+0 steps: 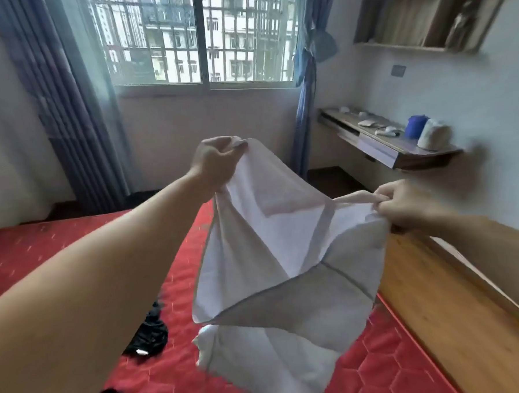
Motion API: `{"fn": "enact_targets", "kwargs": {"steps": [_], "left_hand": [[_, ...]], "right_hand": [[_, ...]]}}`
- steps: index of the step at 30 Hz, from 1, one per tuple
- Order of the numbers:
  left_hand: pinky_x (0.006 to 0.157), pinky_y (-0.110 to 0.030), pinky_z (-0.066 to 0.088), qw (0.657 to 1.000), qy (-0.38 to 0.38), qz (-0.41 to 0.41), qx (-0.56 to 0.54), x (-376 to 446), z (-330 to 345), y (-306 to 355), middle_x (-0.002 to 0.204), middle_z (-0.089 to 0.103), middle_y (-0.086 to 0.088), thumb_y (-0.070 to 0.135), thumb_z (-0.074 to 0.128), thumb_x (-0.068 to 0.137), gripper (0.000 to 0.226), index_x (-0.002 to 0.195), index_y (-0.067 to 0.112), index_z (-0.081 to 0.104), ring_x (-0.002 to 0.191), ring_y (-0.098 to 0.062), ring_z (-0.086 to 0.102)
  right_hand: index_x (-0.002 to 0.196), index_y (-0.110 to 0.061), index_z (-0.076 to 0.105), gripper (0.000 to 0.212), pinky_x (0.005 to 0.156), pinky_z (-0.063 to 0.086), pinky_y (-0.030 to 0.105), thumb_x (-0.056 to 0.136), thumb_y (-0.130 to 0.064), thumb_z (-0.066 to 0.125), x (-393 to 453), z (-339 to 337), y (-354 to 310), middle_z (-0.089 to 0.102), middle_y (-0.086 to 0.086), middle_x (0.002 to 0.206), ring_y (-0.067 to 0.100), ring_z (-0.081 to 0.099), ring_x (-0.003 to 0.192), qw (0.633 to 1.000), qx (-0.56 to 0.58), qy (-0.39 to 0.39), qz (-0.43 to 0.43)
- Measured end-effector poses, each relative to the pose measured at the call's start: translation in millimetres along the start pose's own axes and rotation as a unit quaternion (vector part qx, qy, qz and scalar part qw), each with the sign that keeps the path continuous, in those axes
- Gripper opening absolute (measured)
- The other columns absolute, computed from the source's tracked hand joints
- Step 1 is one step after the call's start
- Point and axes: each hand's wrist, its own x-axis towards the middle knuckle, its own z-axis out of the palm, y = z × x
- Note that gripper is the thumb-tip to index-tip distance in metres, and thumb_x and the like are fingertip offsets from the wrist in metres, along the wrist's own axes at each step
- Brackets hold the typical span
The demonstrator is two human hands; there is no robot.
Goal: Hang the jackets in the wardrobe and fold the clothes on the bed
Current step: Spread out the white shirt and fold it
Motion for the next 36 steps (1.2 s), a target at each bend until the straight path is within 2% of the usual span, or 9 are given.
{"fn": "enact_targets", "kwargs": {"steps": [8, 12, 14, 16, 22, 26, 29, 32, 36], "left_hand": [[0.061, -0.015, 0.051, 0.976, -0.202, -0.024, 0.082, 10, 87, 38, 0.072, 0.069, 0.015, 0.074, 0.065, 0.066, 0.043, 0.077, 0.034, 0.071, 0.066, -0.001, 0.065], [0.064, -0.021, 0.04, 0.86, -0.237, 0.137, 0.43, 17, 136, 39, 0.085, 0.053, 0.008, 0.064, 0.064, 0.074, 0.047, 0.093, 0.022, 0.051, 0.083, -0.014, 0.062], [0.071, -0.032, 0.041, 0.858, -0.175, 0.154, 0.458, 29, 142, 39, 0.096, 0.061, -0.005, 0.042, 0.059, 0.092, 0.036, 0.106, 0.009, 0.059, 0.093, -0.028, 0.062], [0.082, -0.037, 0.05, 0.949, -0.13, 0.071, 0.277, 40, 134, 43, 0.09, 0.066, -0.005, 0.026, 0.063, 0.092, 0.02, 0.097, 0.007, 0.068, 0.086, -0.02, 0.061], [0.065, -0.027, 0.058, 0.989, -0.119, -0.045, -0.074, 45, 102, 72, 0.073, 0.072, -0.001, 0.007, 0.061, 0.093, 0.02, 0.078, 0.013, 0.072, 0.067, -0.014, 0.07], [0.066, -0.032, 0.058, 0.97, -0.114, -0.085, -0.198, 47, 80, 84, 0.096, 0.075, -0.009, 0.026, 0.066, 0.091, 0.02, 0.105, 0.012, 0.069, 0.084, -0.024, 0.073], [0.069, -0.033, 0.06, 0.99, -0.007, -0.073, -0.117, 53, 61, 68, 0.092, 0.075, -0.005, 0.025, 0.067, 0.091, 0.015, 0.103, 0.016, 0.066, 0.085, -0.024, 0.072], [0.075, -0.026, 0.057, 0.988, 0.054, -0.101, 0.105, 56, 48, 35, 0.101, 0.069, -0.001, 0.016, 0.06, 0.089, 0.029, 0.117, 0.018, 0.058, 0.097, -0.023, 0.065], [0.098, -0.028, 0.036, 0.911, -0.007, -0.163, 0.379, 32, 56, -13, 0.133, 0.052, -0.012, 0.035, 0.061, 0.086, 0.054, 0.134, 0.013, 0.047, 0.125, -0.031, 0.047]], "right_hand": [[0.074, -0.007, 0.056, 0.027, 0.038, 0.046, 0.019, 0.094, -0.005, 0.039, 64, -11, -52, 0.058, 0.007, 0.047, 0.012, 0.055, 0.036, 0.871, 0.473, -0.1, 0.084], [0.101, -0.002, 0.053, 0.025, 0.042, 0.047, 0.022, 0.096, -0.008, 0.03, 91, -17, -73, 0.062, 0.016, 0.08, 0.019, 0.06, 0.049, 0.794, 0.564, -0.218, 0.061], [0.113, -0.009, 0.053, 0.024, 0.048, 0.049, 0.024, 0.096, -0.016, 0.039, 101, -23, -69, 0.064, 0.014, 0.093, 0.019, 0.063, 0.059, 0.806, 0.528, -0.269, -0.009], [0.115, -0.021, 0.053, 0.029, 0.056, 0.051, 0.026, 0.088, -0.03, 0.058, 111, -24, -54, 0.064, 0.004, 0.097, 0.016, 0.065, 0.069, 0.82, 0.474, -0.306, -0.099], [0.15, -0.039, 0.018, 0.117, 0.111, 0.034, 0.047, 0.057, -0.049, 0.088, 137, 38, 20, 0.024, 0.0, 0.152, 0.022, 0.029, 0.139, 0.95, 0.066, -0.214, -0.218], [0.13, -0.019, 0.054, 0.067, 0.099, 0.047, 0.043, 0.072, -0.04, 0.081, 134, 98, 32, 0.057, 0.006, 0.128, 0.024, 0.055, 0.116, 0.93, 0.035, -0.31, -0.192], [0.102, -0.011, 0.071, 0.03, 0.081, 0.055, 0.035, 0.091, -0.037, 0.062, 133, 111, 21, 0.07, 0.005, 0.1, 0.021, 0.066, 0.094, 0.939, 0.035, -0.284, -0.19], [0.069, -0.012, 0.067, 0.045, 0.046, 0.045, 0.019, 0.095, -0.044, 0.051, 132, 101, -3, 0.064, -0.003, 0.064, 0.009, 0.059, 0.056, 0.954, 0.09, -0.245, -0.148], [0.078, -0.012, 0.062, 0.027, 0.056, 0.051, 0.028, 0.094, -0.032, 0.056, 135, 87, -49, 0.064, 0.005, 0.073, 0.018, 0.062, 0.063, 0.93, 0.295, -0.216, -0.034]]}}
